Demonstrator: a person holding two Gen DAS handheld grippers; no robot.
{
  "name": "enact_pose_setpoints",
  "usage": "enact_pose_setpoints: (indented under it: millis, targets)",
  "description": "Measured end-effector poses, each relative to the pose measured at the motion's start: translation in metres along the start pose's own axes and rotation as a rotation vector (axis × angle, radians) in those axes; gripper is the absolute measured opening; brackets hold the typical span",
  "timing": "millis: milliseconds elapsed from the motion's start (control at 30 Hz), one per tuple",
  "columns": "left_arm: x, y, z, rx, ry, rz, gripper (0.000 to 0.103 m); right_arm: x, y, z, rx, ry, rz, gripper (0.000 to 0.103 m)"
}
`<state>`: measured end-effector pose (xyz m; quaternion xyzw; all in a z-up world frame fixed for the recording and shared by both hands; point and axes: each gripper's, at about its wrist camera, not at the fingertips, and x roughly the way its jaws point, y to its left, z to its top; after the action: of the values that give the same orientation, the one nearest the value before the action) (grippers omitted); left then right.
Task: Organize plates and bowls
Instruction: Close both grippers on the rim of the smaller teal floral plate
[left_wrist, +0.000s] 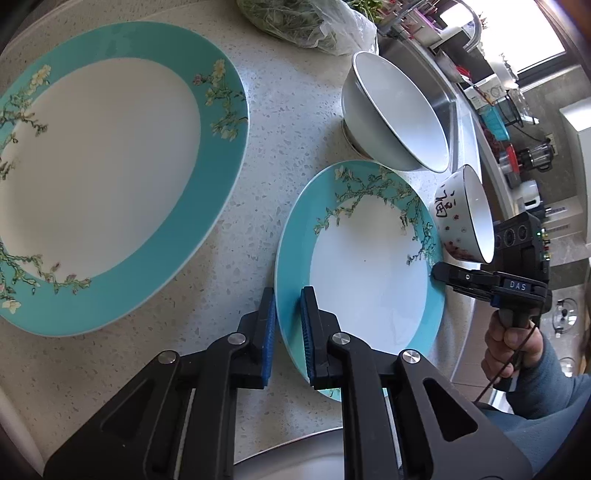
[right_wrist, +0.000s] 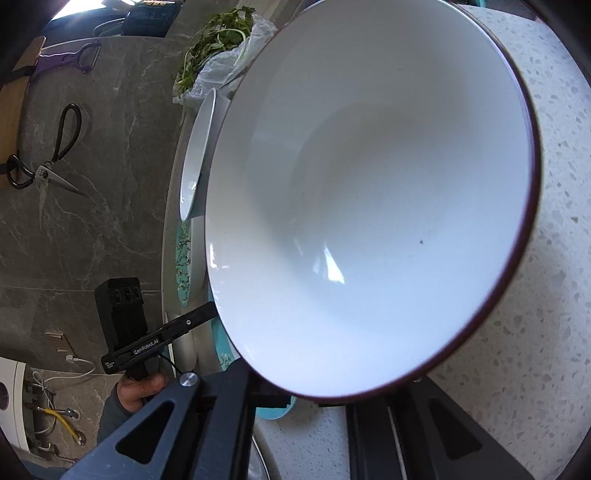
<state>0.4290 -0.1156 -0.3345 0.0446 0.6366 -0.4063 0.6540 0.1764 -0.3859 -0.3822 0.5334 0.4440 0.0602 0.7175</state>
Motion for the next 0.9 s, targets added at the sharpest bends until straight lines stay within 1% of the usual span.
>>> enact_pose_setpoints:
  millis: [233, 467, 767, 900]
  targets:
    - [-0.001, -0.002, -0.007, -0.003, -0.014, 0.001, 0.011, -0.001, 0.002, -0.002, -0.002, -0.001, -0.012, 0.011]
    - [-0.005, 0.005, -0.011, -0.034, -0.028, -0.013, 0.011, 0.003, 0.015, -0.003, -0.015, 0.006, -0.007, 0.011]
    - [-0.024, -0.002, -0.013, -0.028, -0.069, -0.029, 0.011, -0.004, 0.029, -0.002, -0.027, 0.001, -0.008, 0.011]
    - [-0.035, -0.004, -0.02, -0.035, -0.09, -0.035, 0.011, -0.011, 0.037, -0.003, -0.04, -0.001, 0.0, 0.011]
